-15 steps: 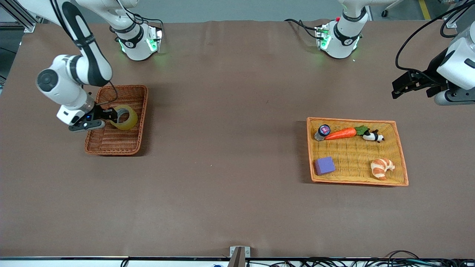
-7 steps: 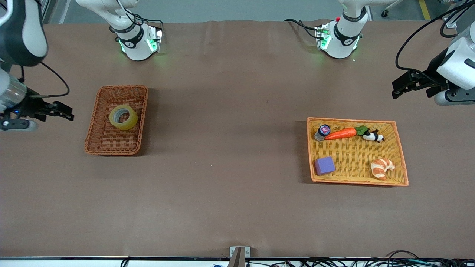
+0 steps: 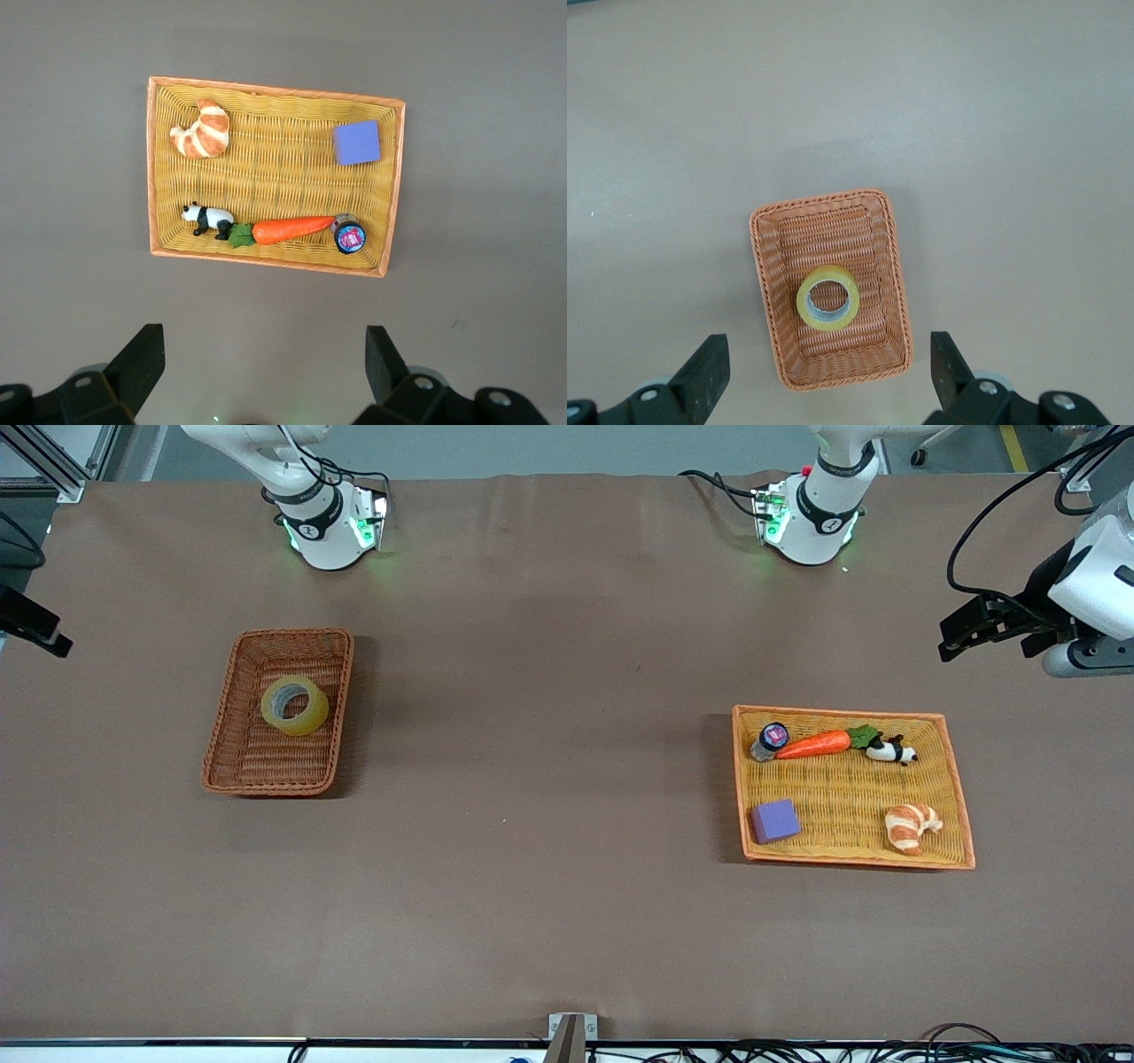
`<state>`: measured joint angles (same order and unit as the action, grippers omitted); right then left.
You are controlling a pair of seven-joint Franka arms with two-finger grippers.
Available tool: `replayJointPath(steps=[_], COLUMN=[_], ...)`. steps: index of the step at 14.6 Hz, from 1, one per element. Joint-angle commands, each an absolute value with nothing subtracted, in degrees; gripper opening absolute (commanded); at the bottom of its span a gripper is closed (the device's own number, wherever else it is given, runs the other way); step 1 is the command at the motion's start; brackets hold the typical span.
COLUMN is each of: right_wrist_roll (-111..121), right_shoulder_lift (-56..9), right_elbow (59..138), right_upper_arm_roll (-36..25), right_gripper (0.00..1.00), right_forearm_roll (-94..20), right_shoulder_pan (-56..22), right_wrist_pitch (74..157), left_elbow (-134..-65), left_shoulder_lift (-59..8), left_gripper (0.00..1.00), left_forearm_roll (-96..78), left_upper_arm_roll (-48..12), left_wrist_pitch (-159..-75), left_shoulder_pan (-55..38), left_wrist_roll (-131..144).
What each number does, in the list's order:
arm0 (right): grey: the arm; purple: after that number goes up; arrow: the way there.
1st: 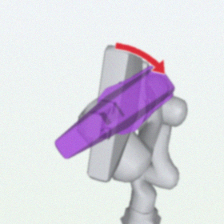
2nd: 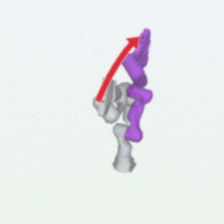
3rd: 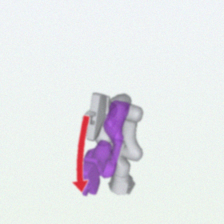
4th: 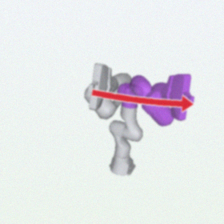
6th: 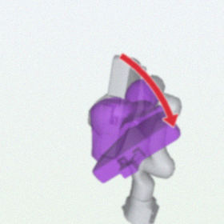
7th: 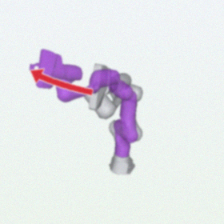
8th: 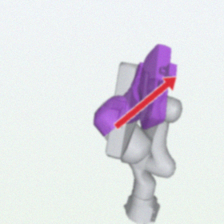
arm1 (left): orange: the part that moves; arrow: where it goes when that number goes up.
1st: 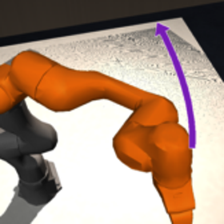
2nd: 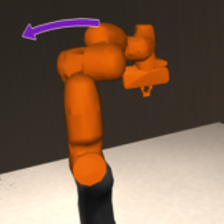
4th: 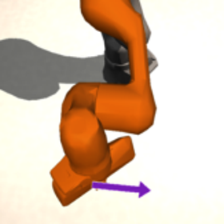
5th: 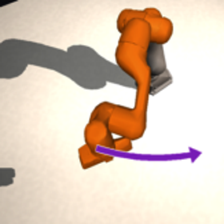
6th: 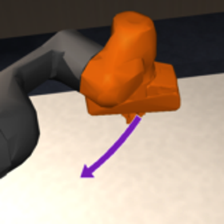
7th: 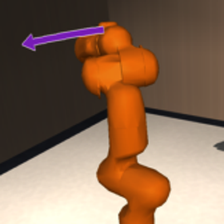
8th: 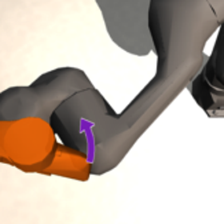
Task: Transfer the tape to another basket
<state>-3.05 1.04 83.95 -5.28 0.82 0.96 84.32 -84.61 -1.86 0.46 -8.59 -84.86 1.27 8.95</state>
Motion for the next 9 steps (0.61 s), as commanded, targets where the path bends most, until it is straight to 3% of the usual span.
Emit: replayJointPath(steps=[1, 9], right_wrist_roll=[-4.6, -4.5], right_shoulder_lift=[-0.3, -0.4], right_elbow=[83.2, 83.3], right_upper_arm_roll=[-4.9, -4.8], right_gripper=[1.0, 1.0], right_forearm_roll=[-0.1, -0.2], right_shoulder_pan=[1.4, 1.4], right_wrist_pitch=[83.6, 83.4], left_elbow=[-84.0, -84.0], left_shoulder_lift=[-1.6, -1.6], left_gripper=[1.0, 1.0], left_forearm_roll=[0.6, 0.5], left_upper_arm_roll=[-8.6, -8.8], left_wrist_pitch=[-83.8, -83.8], left_shoulder_pan=[1.1, 1.0], left_wrist_roll=[8.4, 8.4])
